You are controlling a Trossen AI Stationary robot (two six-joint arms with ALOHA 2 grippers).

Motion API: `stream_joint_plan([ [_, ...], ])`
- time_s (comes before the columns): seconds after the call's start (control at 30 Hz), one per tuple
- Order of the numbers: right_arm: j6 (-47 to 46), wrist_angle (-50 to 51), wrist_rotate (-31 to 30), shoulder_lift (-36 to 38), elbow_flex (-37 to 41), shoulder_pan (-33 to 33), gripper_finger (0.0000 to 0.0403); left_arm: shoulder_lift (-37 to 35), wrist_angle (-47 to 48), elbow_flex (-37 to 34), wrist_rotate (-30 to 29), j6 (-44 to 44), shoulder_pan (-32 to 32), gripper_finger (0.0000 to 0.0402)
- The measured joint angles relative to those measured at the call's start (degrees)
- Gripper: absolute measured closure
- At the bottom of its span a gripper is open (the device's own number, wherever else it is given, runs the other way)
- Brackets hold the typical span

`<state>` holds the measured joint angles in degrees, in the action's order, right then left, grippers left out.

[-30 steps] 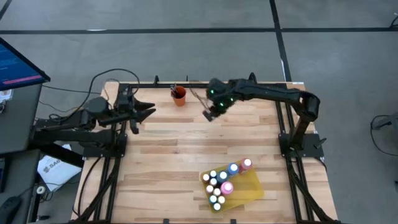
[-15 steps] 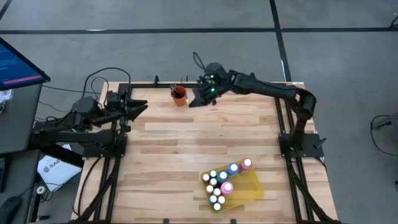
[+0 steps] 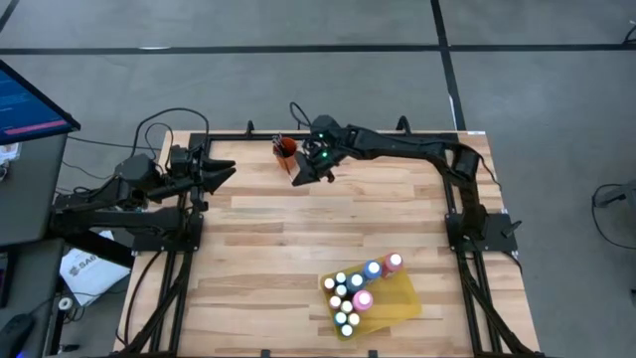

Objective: Pick & Place Paint Supplies
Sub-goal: Put the black paint brush into the orange cup

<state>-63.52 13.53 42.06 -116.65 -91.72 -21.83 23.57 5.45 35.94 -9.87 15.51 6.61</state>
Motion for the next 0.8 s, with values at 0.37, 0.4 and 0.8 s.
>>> stream_joint_plan([
  [0.37, -1.10, 0.84, 0.25, -0.46, 0.00, -3.10, 0.0403, 0.00, 0.00, 0.00, 0.17, -0.11, 0.00, 0.0308],
  [0.4, -1.42, 0.36, 0.17, -1.29, -0.17, -3.31, 0.0403, 0.00, 0.00, 0.00, 0.17, -0.11, 0.00, 0.0308],
  [0.8, -4.57, -3.25, 1.54, -3.62, -0.04, -2.73, 0.0403, 0.09, 0.02, -0.02, 0.13, -0.22, 0.00, 0.0308],
])
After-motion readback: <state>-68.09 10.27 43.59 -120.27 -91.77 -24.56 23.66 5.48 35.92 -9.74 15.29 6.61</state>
